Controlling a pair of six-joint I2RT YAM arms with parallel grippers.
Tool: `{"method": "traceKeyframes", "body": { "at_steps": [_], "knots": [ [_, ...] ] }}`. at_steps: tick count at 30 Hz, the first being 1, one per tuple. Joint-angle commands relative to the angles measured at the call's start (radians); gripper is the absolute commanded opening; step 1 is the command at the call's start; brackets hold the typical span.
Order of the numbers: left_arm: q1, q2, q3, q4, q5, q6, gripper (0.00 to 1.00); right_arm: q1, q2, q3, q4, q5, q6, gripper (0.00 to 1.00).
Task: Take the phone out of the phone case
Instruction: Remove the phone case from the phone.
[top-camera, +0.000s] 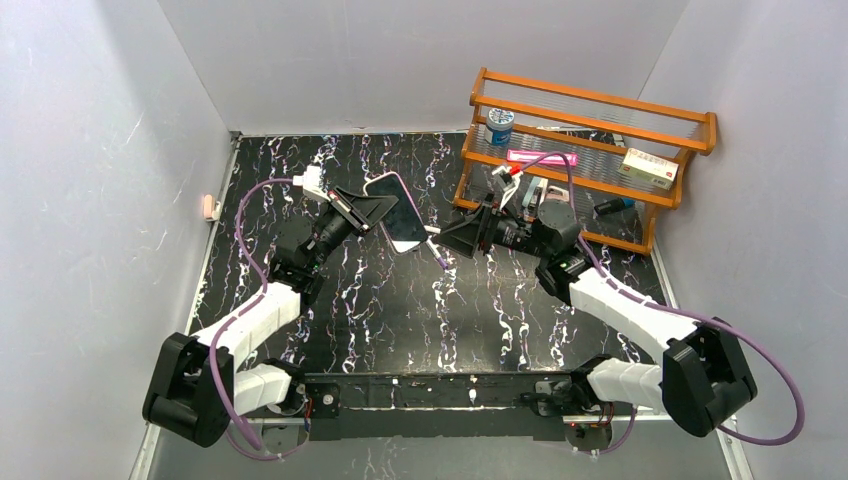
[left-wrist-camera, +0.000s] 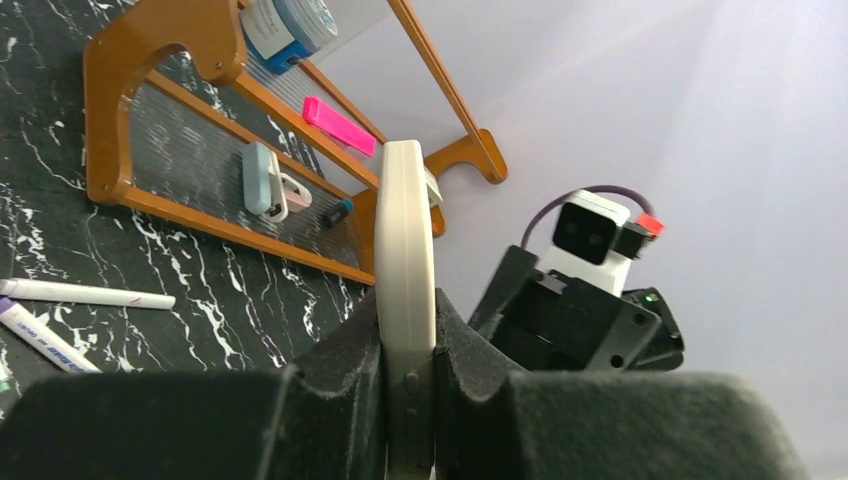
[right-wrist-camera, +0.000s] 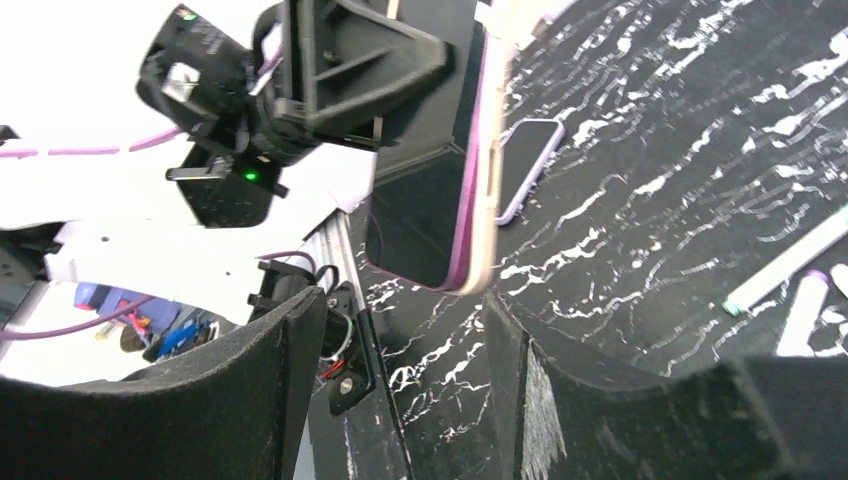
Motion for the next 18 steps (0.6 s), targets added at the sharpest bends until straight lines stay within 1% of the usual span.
{"method": "traceKeyframes", "body": {
  "at_steps": [1,9,18],
  "knots": [
    [0.004,-0.047,0.0,0.057,-0.043,0.01,0.0,0.007,-0.014,0.023,0.134,-0.079,0.06,0.66],
    [0.005,-0.06,0.007,0.065,-0.037,-0.013,0.0,0.008,0.047,0.017,0.276,-0.132,0.196,0.63],
    [0.004,-0.052,-0.005,0.153,-0.017,-0.076,0.0,0.009,0.118,-0.005,0.384,-0.155,0.279,0.62]
  ]
}}
